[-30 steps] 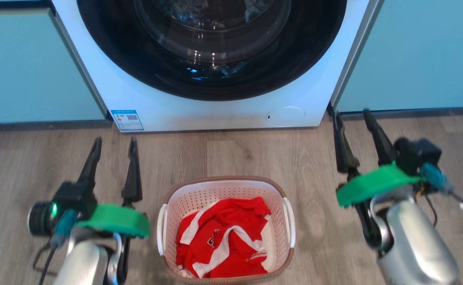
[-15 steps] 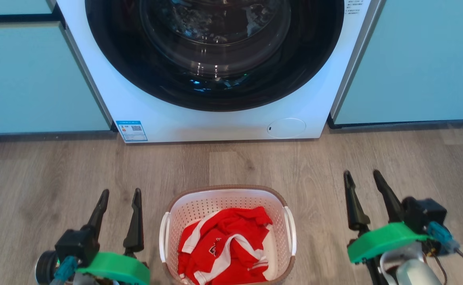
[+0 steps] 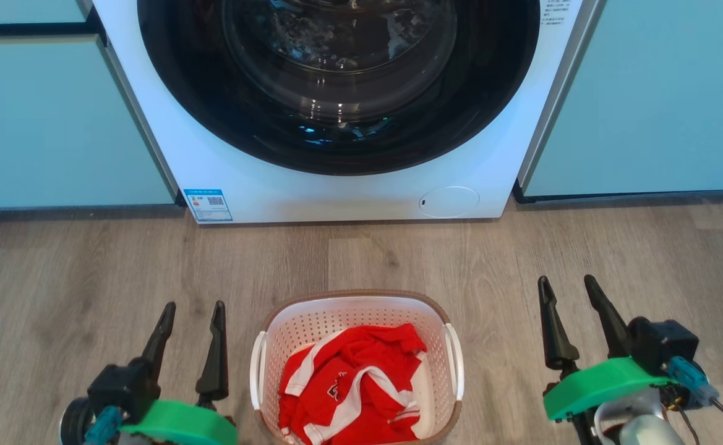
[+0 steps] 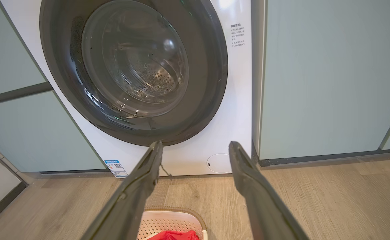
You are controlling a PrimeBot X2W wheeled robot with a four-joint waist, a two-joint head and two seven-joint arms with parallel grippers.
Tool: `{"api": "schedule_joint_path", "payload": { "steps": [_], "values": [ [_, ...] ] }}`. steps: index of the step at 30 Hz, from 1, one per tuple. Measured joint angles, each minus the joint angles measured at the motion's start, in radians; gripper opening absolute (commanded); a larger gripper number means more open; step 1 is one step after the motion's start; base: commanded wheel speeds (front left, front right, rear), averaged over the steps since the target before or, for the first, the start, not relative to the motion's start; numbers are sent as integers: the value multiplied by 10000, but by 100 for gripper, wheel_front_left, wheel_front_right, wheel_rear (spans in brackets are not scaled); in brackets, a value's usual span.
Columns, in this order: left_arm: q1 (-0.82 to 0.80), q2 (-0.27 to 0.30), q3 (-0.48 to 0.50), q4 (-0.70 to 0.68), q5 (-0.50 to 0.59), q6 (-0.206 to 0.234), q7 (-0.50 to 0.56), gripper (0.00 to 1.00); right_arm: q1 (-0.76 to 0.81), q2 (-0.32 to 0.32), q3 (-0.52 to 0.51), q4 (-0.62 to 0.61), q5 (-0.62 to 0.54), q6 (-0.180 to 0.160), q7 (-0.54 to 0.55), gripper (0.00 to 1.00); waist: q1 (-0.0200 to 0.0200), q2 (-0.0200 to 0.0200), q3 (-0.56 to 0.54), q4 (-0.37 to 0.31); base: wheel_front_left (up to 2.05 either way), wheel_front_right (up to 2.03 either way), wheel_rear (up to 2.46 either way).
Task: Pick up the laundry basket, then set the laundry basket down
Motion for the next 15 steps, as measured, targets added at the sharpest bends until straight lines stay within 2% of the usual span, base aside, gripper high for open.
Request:
{"api": "schedule_joint_path", "payload": {
  "steps": [15],
  "values": [
    [-4,0,6,-13,-244,-100,0,100,-4,4,-42,-77,0,0,2,100,0,0,10,45,0,0,0]
  ]
}}
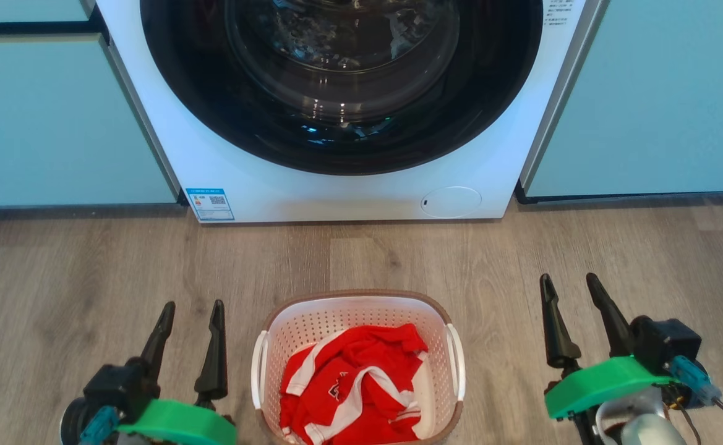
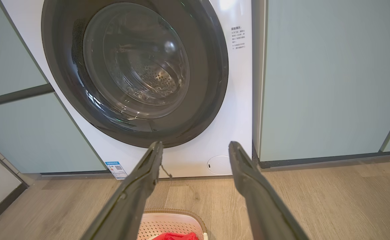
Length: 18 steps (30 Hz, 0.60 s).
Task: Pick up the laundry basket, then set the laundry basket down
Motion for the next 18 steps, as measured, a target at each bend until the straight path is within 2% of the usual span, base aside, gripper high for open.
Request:
{"api": "schedule_joint_path", "payload": {
  "steps": [15,16,18],
  "values": [
    [0,0,4,36,-351,-96,0,100,0,2,-25,-31,-38,0,0,100,0,0,-13,67,0,0,0],
    [3,0,2,65,-366,-90,0,0,1,6,-23,0,-42,0,4,0,0,0,-6,67,0,0,0],
    [35,0,-17,401,-366,-88,4,0,35,19,-12,334,-42,0,21,0,0,0,-6,68,0,0,0]
  ]
}}
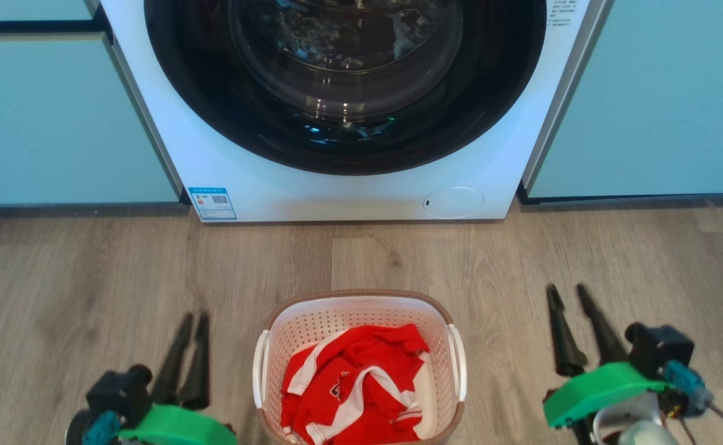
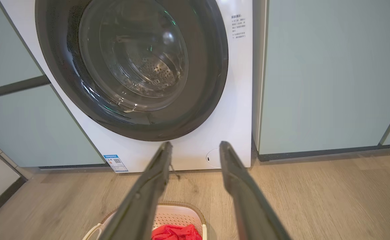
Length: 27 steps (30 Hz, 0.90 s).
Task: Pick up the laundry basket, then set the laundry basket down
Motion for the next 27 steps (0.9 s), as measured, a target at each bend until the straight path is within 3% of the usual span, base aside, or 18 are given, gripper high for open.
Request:
{"api": "schedule_joint_path", "payload": {
  "steps": [4,27],
  "values": [
    [243,0,2,497,-140,0,42,0,268,8,8,481,134,0,38,0,0,0,1,-1,0,0,0],
    [77,15,69,709,-2623,-12,545,0,289,0,-171,541,2568,-2,525,0,0,0,-5,-34,0,0,0]
  ]
}}
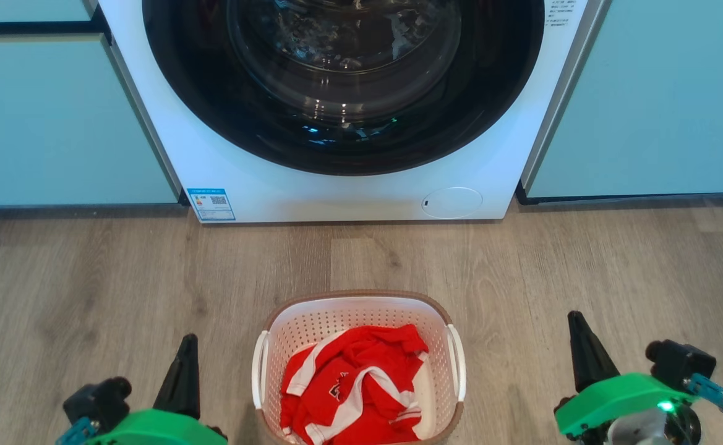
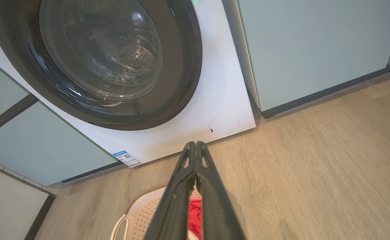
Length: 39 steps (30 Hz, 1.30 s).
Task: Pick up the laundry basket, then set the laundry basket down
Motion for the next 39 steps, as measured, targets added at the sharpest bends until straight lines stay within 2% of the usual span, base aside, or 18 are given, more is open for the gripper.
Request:
{"api": "schedule_joint_path", "payload": {
  "steps": [39],
  "values": [
    [-810,25,579,451,-4255,-161,1053,0,-415,-98,-625,190,4171,0,970,0,0,0,-7,-56,0,0,0]
  ]
}}
